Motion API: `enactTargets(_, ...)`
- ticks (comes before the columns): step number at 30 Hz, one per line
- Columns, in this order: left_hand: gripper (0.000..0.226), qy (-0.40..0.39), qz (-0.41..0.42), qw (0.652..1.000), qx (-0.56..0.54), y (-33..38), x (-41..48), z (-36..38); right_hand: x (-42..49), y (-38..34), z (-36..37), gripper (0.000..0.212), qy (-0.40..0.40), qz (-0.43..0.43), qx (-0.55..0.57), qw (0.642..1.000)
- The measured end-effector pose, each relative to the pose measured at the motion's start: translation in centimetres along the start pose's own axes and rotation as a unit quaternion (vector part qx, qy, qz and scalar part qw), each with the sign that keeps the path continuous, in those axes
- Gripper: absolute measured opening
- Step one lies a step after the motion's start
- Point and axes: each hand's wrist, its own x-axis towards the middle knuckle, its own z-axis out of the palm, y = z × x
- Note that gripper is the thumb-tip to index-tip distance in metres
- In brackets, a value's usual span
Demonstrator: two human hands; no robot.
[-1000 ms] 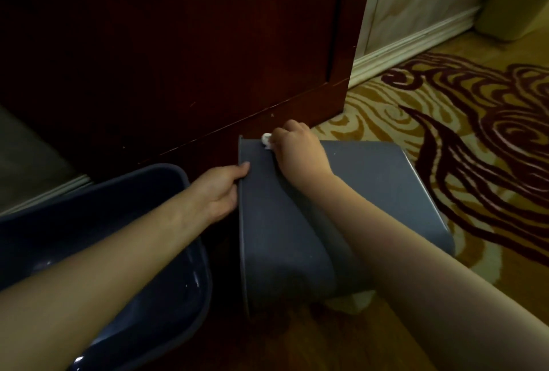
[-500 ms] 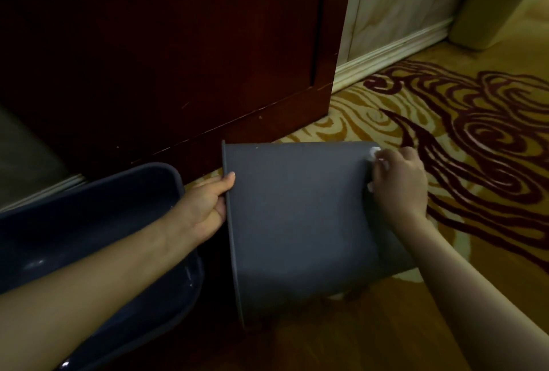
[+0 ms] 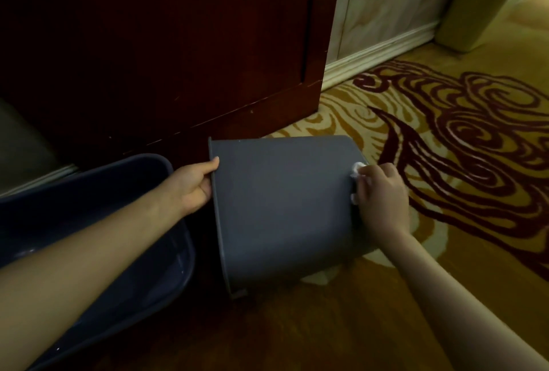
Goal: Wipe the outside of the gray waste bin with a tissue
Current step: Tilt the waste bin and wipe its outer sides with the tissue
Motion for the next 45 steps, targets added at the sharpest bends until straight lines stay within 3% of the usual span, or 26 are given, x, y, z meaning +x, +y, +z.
enactTargets(3,0.031,-0.006,-0.016,1.0,0.012,0.5,0.3,-0.4,-4.7,-4.8,0.2,0.014,-0.045,-0.119,0.072,0.989)
enactTargets(5,0.028,-0.007,-0.027,0.999,0.018,0.8,0.6,-0.5,-8.1,-8.4,1.1,0.014,-0.099,-0.248,0.098,0.959)
enactTargets(8,0.017,-0.008,-0.048,0.997,0.061,1.2,0.8,-1.2,-10.0,-10.9,1.9,0.028,-0.152,-0.359,0.056,0.919)
enactTargets(13,0.016,-0.031,-0.083,0.991,0.101,2.3,0.9,-2.9,-6.5,-7.0,1.4,0.016,-0.115,-0.252,0.03,0.96)
enactTargets(17,0.016,-0.028,-0.085,0.988,0.127,2.5,0.9,-2.9,-3.7,-1.7,0.2,0.014,-0.079,-0.108,0.013,0.991)
enactTargets(22,0.024,-0.006,-0.065,0.988,0.138,3.2,0.7,-2.1,-1.4,0.2,0.0,0.014,-0.011,-0.018,-0.013,1.0)
enactTargets(26,0.034,0.05,-0.016,0.993,0.107,4.8,1.9,-1.0,-1.9,-0.5,0.8,0.013,-0.01,-0.064,-0.012,0.998)
enactTargets(31,0.025,0.057,-0.038,0.99,0.12,5.4,3.0,0.9,-1.8,-0.2,0.7,0.013,-0.008,-0.089,-0.002,0.996)
enactTargets(34,0.034,0.064,-0.001,0.994,0.092,4.9,3.5,1.6,-1.8,-0.6,0.1,0.013,0.015,-0.084,0.009,0.996)
enactTargets(39,0.025,0.012,0.117,0.988,0.1,5.3,1.7,2.8,-1.2,-5.6,-0.8,0.014,0.03,-0.116,0.09,0.989)
enactTargets(45,0.015,-0.046,0.226,0.967,0.107,5.5,-1.3,2.9,-2.4,-15.0,1.6,0.014,-0.021,-0.266,0.137,0.954)
